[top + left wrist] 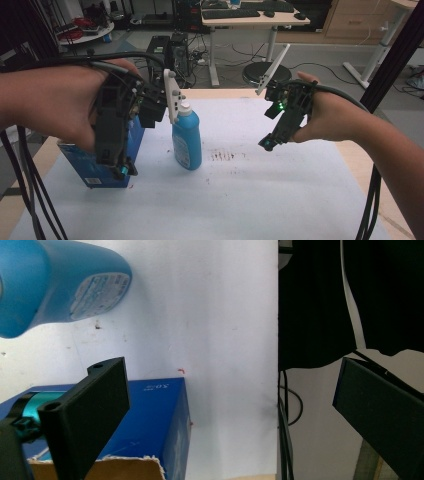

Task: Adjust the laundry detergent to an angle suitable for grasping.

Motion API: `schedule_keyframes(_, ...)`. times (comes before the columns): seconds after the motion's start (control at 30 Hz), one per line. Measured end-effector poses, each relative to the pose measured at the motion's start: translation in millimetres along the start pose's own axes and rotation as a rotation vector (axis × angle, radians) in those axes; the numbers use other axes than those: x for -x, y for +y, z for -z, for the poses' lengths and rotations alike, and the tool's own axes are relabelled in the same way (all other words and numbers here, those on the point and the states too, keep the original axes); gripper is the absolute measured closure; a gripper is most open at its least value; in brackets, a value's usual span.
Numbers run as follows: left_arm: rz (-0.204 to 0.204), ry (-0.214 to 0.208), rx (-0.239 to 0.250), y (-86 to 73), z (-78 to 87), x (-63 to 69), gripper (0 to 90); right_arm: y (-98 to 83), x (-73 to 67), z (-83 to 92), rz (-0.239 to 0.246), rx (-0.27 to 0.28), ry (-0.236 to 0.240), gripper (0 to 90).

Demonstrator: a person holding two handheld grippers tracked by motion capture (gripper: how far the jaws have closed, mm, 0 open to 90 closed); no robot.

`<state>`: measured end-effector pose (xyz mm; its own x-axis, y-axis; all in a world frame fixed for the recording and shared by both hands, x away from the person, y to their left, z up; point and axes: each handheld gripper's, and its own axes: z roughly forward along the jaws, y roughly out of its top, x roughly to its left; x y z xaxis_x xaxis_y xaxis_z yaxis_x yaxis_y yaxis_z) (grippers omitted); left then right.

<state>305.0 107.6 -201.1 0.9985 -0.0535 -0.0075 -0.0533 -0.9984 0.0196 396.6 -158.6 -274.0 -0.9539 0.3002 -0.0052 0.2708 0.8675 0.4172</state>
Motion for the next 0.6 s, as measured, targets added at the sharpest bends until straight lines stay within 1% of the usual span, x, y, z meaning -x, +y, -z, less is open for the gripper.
schedule_keyframes(0.03,0.000,0.000,0.000,0.0,0.0,0.0,1.7,0.0,0.0,0.0,0.000,0.000,0.000,2.7)
schedule_keyframes(0.1,0.002,-0.006,0.004,-1.0,-1.1,4.7,1.7,5.5,-4.2,-4.1,-0.007,0.043,0.022,2.7)
schedule_keyframes(0.13,-0.008,-0.004,0.003,-1.0,-1.3,5.2,1.7,7.7,-6.4,-6.9,-0.018,0.060,0.021,2.7)
schedule_keyframes(0.23,-0.002,-0.009,0.001,-1.4,-2.4,7.9,1.7,11.1,-9.0,-11.9,-0.023,0.074,0.021,2.7)
schedule_keyframes(0.27,-0.007,-0.009,0.002,-1.8,-2.8,8.9,1.7,12.4,-10.0,-13.5,-0.024,0.076,0.010,2.7)
schedule_keyframes(0.3,-0.001,-0.012,0.004,-2.1,-2.9,9.6,1.7,15.8,-11.6,-17.6,-0.024,0.088,-0.006,2.7)
schedule_keyframes(0.37,-0.006,-0.011,0.004,-2.4,-3.0,10.1,1.7,18.7,-12.1,-20.6,-0.040,0.114,-0.023,2.7)
schedule_keyframes(0.5,-0.001,-0.011,0.003,-3.2,-3.3,10.8,1.7,23.8,-11.8,-25.3,-0.082,0.189,-0.024,2.7)
schedule_keyframes(0.57,-0.002,-0.012,0.003,-3.7,-3.4,10.2,1.7,26.7,-12.4,-28.5,-0.096,0.212,-0.026,2.8)
schedule_keyframes(0.6,0.002,-0.014,0.003,-4.2,-3.7,10.1,1.7,28.3,-12.8,-30.4,-0.093,0.222,-0.028,2.7)
